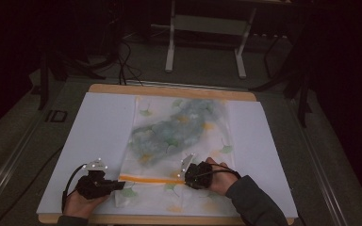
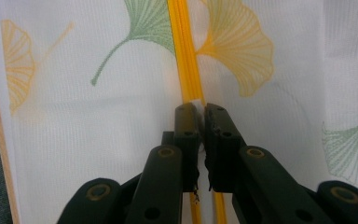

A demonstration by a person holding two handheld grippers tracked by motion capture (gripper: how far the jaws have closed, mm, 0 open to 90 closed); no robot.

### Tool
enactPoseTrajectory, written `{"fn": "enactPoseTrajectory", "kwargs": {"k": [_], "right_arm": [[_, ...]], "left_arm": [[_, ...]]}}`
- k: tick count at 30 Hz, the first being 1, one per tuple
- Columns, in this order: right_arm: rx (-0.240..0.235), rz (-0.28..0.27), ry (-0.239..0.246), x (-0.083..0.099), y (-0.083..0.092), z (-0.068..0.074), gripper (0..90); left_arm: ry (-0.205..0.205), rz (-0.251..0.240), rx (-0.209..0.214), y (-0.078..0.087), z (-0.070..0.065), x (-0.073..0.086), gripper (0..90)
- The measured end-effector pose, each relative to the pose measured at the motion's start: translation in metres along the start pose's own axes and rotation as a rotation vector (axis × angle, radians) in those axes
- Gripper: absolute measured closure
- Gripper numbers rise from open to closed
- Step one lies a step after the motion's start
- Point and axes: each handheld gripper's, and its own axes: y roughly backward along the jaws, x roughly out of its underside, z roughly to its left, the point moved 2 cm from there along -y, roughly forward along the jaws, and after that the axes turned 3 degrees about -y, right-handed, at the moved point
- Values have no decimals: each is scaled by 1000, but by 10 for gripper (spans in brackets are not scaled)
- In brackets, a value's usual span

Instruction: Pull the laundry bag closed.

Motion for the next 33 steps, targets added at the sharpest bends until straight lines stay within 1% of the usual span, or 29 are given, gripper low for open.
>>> {"fn": "enactPoseTrajectory", "kwargs": {"k": [10,33], "right_arm": [[5,18,-4,6,3,-2,843],[13,36,-20,20,8,-6,843]], "left_arm": [[-1,4,2,0,0,0,882],[-1,2,1,0,1,1,882]]}}
